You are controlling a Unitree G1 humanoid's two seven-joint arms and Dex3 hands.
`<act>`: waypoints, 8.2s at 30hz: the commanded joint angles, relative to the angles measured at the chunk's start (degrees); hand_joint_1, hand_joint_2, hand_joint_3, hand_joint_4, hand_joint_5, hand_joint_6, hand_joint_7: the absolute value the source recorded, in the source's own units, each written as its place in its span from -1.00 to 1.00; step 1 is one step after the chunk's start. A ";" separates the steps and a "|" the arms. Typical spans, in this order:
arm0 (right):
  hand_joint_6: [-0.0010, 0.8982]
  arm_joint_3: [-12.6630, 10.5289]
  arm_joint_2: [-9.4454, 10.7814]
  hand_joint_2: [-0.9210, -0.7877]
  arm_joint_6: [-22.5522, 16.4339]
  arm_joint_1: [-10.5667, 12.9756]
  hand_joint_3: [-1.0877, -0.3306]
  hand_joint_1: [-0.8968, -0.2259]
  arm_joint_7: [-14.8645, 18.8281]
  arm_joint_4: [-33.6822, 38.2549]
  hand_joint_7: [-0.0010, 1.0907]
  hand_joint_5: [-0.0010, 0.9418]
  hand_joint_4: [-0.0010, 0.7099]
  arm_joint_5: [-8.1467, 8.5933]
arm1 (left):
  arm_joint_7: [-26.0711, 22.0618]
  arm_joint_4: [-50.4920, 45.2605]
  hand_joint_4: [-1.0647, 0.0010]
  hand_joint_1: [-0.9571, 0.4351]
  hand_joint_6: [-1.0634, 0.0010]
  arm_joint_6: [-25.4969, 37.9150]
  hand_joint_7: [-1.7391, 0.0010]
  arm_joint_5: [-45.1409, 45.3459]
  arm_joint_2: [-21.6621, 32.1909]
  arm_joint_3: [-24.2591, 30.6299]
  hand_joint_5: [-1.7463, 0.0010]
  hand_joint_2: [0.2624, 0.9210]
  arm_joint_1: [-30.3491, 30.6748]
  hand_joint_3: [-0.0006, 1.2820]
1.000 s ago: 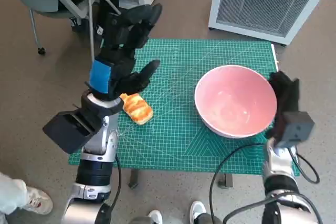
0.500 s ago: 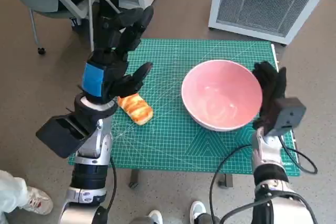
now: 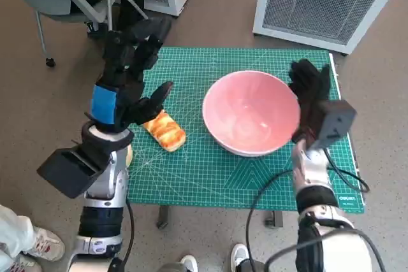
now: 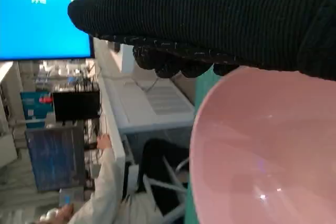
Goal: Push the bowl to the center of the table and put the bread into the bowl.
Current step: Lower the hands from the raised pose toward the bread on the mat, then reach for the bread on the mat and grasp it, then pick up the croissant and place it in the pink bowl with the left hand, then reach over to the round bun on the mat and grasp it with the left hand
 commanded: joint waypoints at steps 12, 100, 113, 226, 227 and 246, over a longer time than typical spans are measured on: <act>-0.81 2.75 -2.80 -1.00 -1.42 -2.32 -0.41 0.33 0.17 -1.22 -0.27 -0.99 -0.40 -2.67 | -3.67 7.98 0.38 -0.31 0.86 -5.88 0.25 11.42 14.93 0.25 0.99 1.00 0.20 -0.40; -0.93 8.80 -8.26 -1.00 -22.61 15.55 -0.16 0.00 16.19 -48.00 -0.02 -1.00 -0.31 3.17 | -12.13 52.76 -0.25 0.38 -0.17 -9.50 -0.43 41.92 22.47 -30.14 -0.27 1.00 -36.67 -0.87; -0.94 8.74 -8.34 -1.00 -21.99 16.00 -0.16 -0.02 16.07 -49.63 0.00 -1.00 -0.31 4.10 | -13.96 44.54 -0.17 0.38 -0.24 -11.27 -0.36 28.96 19.60 -20.01 -0.35 1.00 -43.09 -0.87; -1.00 10.08 -8.64 -1.00 -21.31 17.78 -0.16 -0.04 16.35 -52.59 0.04 -0.99 -0.23 5.22 | -26.89 23.26 0.28 0.13 0.12 -0.49 0.97 23.59 39.40 -15.56 0.99 0.76 0.40 -1.00; -1.00 10.09 -8.69 -1.00 -21.26 17.78 -0.16 -0.04 16.45 -52.67 0.04 -0.99 -0.23 5.25 | -26.86 24.46 0.28 0.14 0.12 -0.32 0.97 24.20 38.98 -16.10 0.99 0.76 -0.12 -1.00; -1.00 10.00 -9.27 -1.00 -21.66 17.58 -0.17 -0.02 17.99 -51.98 0.04 -1.00 -0.24 6.38 | -24.04 32.65 -0.33 0.38 -0.15 -1.93 -0.29 29.19 36.75 -20.54 -0.23 0.99 -6.83 -0.90</act>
